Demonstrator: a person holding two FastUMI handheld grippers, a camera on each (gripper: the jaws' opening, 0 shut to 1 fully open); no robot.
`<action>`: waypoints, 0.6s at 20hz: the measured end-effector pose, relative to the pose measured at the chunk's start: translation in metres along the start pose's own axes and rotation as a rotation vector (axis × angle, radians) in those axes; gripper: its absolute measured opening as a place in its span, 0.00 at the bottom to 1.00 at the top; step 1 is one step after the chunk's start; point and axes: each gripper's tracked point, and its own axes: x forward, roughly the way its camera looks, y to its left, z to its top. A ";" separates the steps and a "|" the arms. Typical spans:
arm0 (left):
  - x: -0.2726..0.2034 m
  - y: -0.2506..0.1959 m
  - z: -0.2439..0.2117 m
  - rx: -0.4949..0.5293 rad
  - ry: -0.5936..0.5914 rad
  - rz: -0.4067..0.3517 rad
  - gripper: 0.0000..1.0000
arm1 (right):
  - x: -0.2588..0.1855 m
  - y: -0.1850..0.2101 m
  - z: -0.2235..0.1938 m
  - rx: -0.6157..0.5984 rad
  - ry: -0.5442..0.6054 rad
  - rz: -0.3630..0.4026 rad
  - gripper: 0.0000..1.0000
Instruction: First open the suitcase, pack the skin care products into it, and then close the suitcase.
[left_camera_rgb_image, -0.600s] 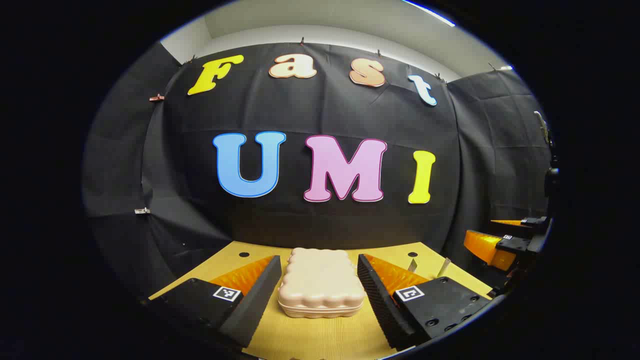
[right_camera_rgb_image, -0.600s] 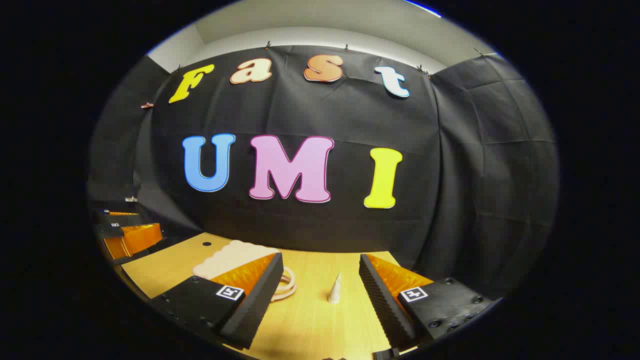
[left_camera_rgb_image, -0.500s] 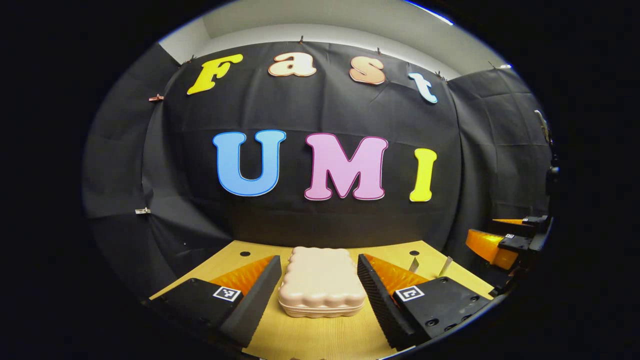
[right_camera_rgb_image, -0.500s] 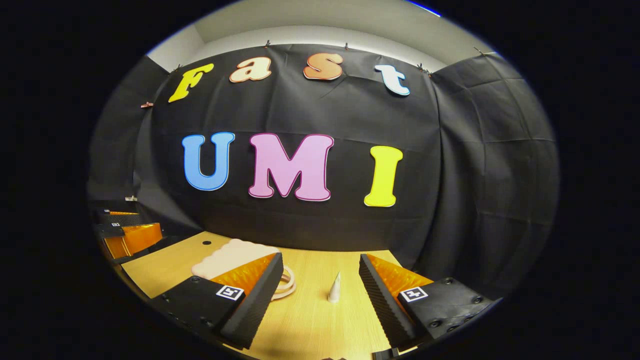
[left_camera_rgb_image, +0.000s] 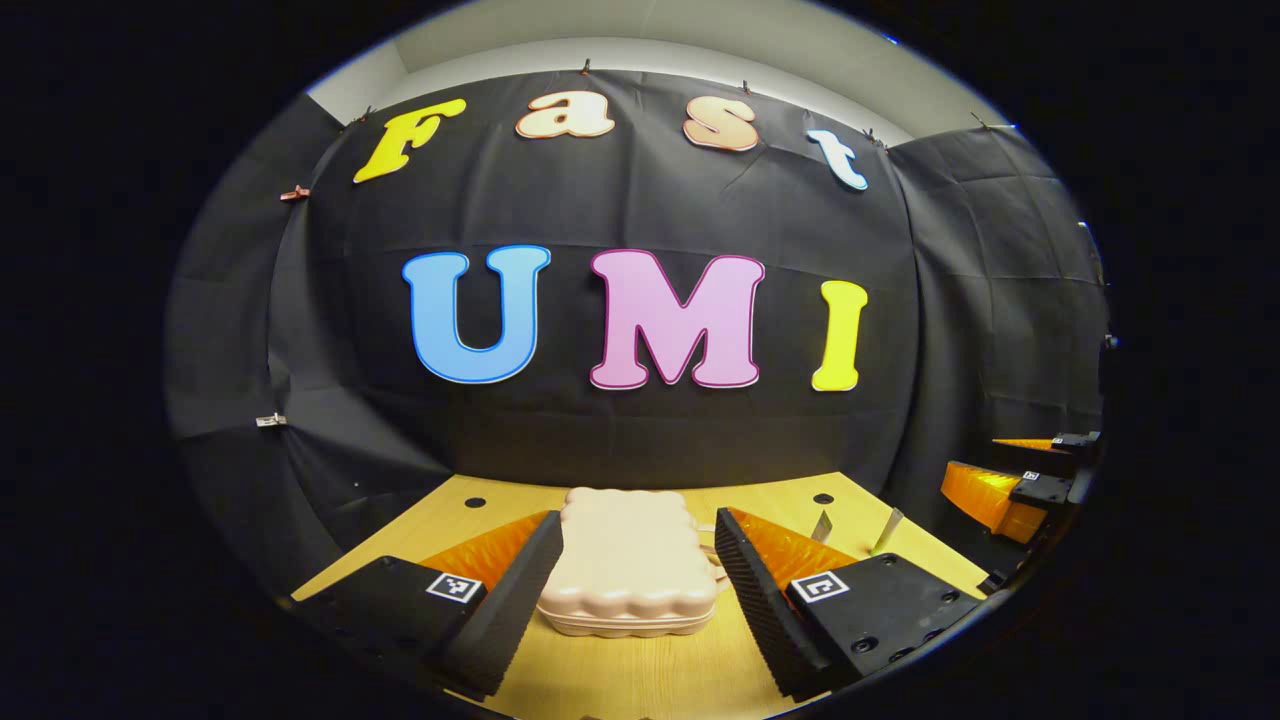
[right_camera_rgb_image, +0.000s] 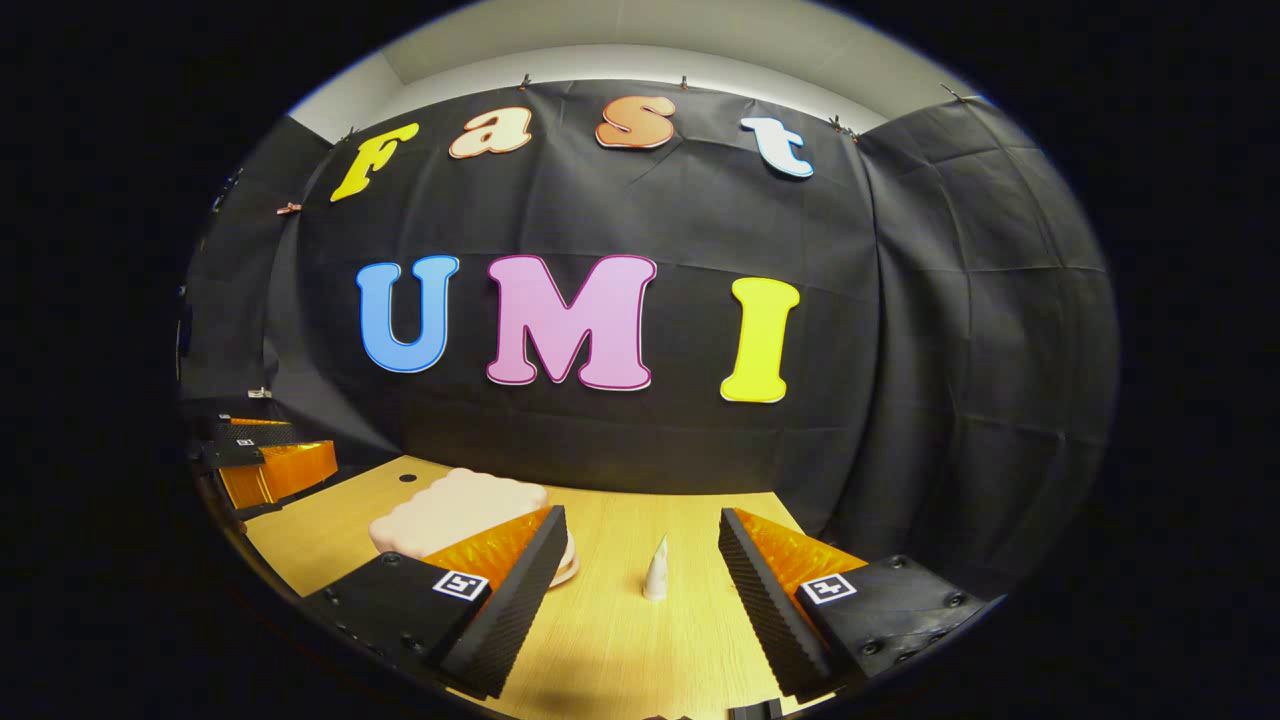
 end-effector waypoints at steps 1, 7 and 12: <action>0.004 -0.004 -0.002 0.000 0.005 -0.004 0.96 | 0.002 -0.004 -0.003 -0.001 0.005 0.000 0.97; 0.054 -0.051 -0.012 0.012 0.056 -0.085 0.96 | 0.018 -0.031 -0.008 0.010 0.010 -0.003 0.96; 0.131 -0.107 -0.042 0.091 0.149 -0.174 0.96 | 0.039 -0.044 -0.012 0.021 0.008 0.022 0.97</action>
